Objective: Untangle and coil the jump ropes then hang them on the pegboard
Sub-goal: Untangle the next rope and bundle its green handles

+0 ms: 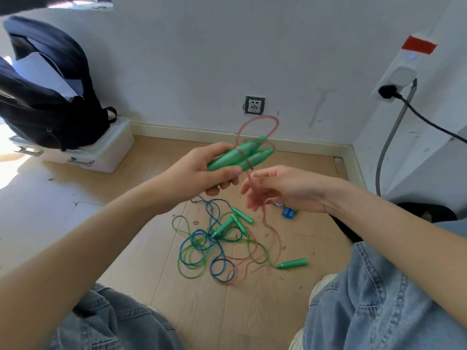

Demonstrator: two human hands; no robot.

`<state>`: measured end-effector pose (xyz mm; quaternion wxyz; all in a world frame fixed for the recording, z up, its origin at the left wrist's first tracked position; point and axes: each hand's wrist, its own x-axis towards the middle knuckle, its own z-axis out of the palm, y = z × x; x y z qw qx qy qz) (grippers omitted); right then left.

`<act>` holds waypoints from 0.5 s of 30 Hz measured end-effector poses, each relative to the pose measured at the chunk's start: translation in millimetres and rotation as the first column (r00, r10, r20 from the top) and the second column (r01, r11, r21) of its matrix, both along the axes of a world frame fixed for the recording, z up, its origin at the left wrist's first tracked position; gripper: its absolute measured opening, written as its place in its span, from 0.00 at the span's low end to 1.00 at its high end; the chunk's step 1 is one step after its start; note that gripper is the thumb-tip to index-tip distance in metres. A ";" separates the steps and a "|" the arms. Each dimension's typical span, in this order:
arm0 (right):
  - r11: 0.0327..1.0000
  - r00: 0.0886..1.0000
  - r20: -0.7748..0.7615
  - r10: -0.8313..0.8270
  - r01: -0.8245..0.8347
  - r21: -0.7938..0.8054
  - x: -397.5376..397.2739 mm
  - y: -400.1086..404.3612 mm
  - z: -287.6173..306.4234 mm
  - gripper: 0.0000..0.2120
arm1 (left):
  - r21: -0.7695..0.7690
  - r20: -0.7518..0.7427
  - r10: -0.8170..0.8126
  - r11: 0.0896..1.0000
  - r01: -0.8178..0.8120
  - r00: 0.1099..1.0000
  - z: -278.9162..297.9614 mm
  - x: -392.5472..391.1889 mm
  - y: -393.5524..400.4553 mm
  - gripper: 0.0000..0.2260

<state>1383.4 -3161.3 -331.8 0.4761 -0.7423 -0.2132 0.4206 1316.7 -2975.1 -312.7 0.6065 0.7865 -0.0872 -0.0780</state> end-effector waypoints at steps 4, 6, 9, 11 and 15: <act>0.979 0.990 -0.030 -0.137 0.140 0.149 4.8 3.0 5.5 0.11 | 0.005 -0.069 -0.038 0.999 0.039 0.997 -0.1 0.4 3.8 0.06; 0.922 0.951 0.020 -0.309 0.294 0.254 8.9 2.5 14.2 0.14 | 0.111 -0.120 -0.042 0.992 0.056 0.992 -3.0 0.1 6.4 0.06; 0.859 0.937 0.014 -0.349 0.313 0.406 9.6 -0.6 26.2 0.17 | 0.260 -0.192 0.002 0.964 0.049 0.981 -8.7 1.2 11.9 0.08; 0.919 0.940 0.173 -0.294 0.228 0.322 5.8 0.1 27.5 0.17 | 0.293 -0.231 0.039 0.956 0.031 0.972 -10.9 3.1 13.8 0.09; 0.993 0.857 0.503 -0.116 0.084 0.086 0.6 3.3 22.8 0.06 | 0.341 -0.247 0.090 0.940 0.000 0.965 -15.8 4.5 13.5 0.17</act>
